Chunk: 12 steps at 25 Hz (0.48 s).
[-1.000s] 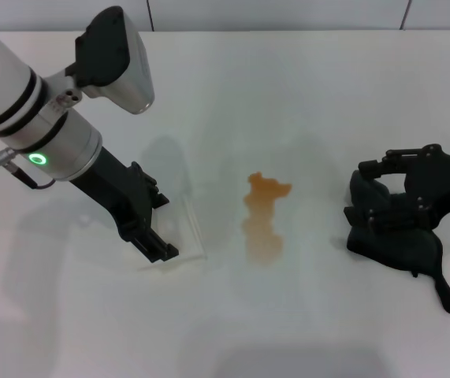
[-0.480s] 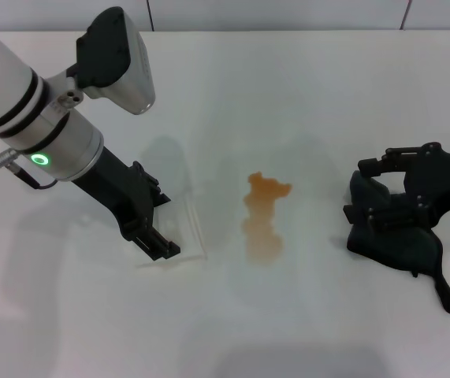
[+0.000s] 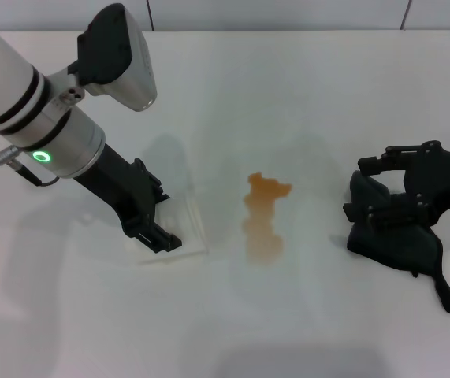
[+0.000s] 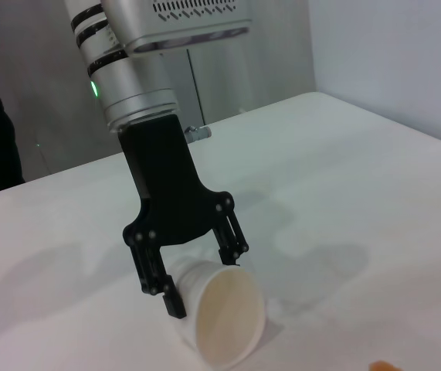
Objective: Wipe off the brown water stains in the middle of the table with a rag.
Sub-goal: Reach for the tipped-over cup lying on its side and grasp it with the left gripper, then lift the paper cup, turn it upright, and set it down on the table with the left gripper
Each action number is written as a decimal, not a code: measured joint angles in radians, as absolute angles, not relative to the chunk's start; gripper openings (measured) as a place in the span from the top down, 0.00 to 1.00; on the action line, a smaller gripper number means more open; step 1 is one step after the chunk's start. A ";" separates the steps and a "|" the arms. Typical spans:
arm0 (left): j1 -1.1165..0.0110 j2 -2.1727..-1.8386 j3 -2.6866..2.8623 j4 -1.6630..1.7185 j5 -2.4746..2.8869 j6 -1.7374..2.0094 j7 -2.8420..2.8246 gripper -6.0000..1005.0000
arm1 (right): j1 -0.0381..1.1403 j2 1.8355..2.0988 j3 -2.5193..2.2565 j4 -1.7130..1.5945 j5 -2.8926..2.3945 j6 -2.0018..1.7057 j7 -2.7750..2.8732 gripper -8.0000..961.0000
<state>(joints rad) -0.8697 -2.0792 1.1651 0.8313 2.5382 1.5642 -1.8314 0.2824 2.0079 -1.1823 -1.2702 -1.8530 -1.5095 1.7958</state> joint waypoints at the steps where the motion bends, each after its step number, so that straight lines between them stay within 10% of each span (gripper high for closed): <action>1: -0.870 -2.079 1.164 0.833 2.538 1.564 -1.833 0.29 | 0.282 2.008 -1.181 -1.270 -1.853 -1.510 1.796 0.17; 12: -0.817 -2.079 1.135 0.935 2.487 1.549 -1.851 0.38 | 0.276 2.006 -1.159 -1.275 -1.853 -1.521 1.796 0.17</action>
